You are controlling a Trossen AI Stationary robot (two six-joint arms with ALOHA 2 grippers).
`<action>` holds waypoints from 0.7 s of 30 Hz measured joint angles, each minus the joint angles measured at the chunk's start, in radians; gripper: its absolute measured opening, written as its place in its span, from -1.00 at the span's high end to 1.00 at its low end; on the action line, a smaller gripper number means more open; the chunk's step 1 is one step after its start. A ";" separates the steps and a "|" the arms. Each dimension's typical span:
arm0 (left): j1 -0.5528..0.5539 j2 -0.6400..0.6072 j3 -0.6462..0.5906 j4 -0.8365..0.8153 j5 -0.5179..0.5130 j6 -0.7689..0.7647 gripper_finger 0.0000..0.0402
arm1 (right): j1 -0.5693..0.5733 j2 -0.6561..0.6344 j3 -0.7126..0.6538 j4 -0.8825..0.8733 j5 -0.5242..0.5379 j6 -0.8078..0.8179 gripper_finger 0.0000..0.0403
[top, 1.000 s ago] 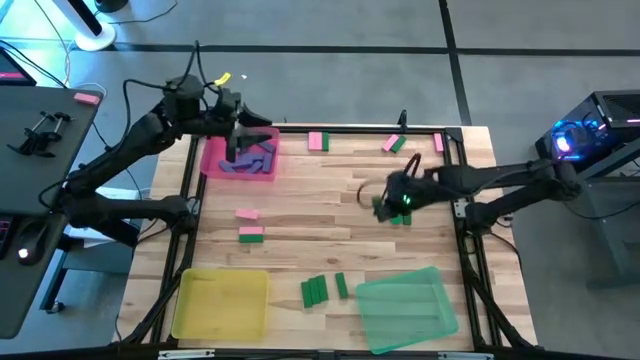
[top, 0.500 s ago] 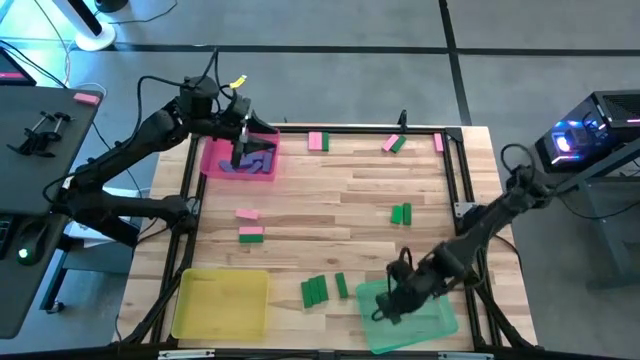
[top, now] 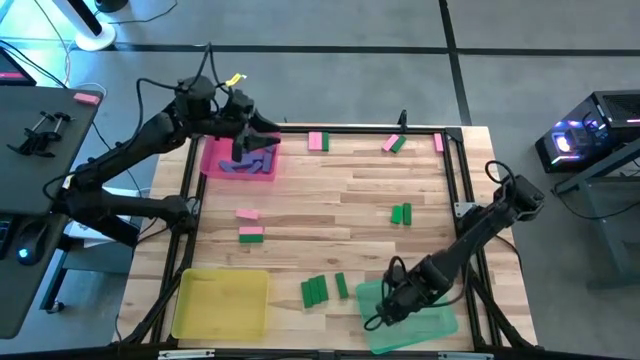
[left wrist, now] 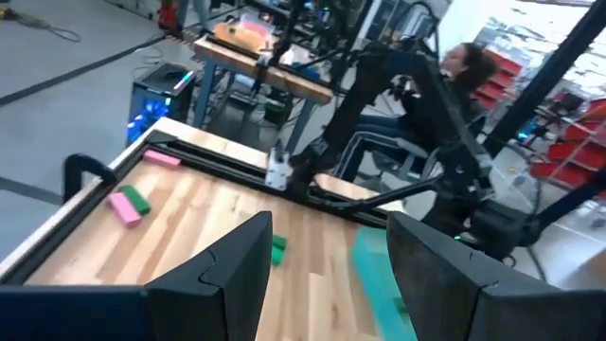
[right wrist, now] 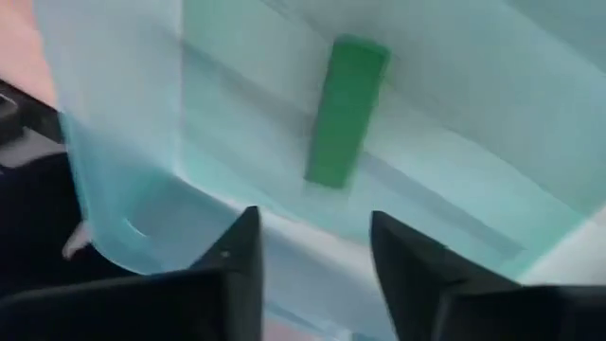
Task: Sort blocks
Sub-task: Put the green block into the light green bin
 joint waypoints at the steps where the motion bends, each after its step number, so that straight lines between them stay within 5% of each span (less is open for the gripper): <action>1: -0.009 0.000 0.000 0.003 0.000 -0.003 0.03 | 0.000 0.001 0.000 -0.006 -0.009 -0.021 0.24; 8: -0.049 -0.033 0.000 0.012 0.093 -0.035 0.03 | 0.006 -0.059 0.040 -0.008 -0.123 -0.195 -0.09; 16: -0.048 -0.158 0.000 0.014 0.090 -0.117 0.03 | -0.099 -0.165 0.152 -0.001 0.196 -0.234 -0.02; 21: -0.048 -0.206 0.000 0.009 0.087 -0.123 0.03 | -0.262 -0.044 0.239 0.006 0.194 -0.410 0.03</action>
